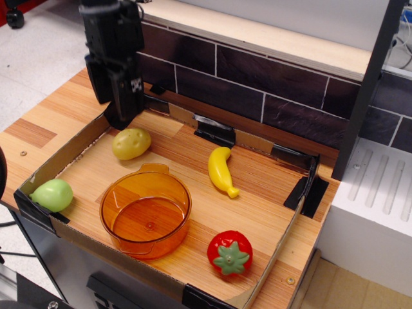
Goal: Put potato in pot
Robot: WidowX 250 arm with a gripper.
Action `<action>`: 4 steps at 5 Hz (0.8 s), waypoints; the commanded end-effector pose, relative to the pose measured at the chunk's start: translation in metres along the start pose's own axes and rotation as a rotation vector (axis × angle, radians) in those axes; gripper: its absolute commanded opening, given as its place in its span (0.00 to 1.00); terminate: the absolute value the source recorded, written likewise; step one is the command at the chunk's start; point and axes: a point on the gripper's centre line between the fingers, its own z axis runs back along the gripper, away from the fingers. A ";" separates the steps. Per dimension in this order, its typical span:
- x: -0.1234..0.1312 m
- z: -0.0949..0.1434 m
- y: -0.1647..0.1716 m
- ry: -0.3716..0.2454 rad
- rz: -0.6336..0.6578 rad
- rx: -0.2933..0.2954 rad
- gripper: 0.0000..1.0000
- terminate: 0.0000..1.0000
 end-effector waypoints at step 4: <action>-0.001 -0.053 -0.018 -0.019 0.036 0.080 1.00 0.00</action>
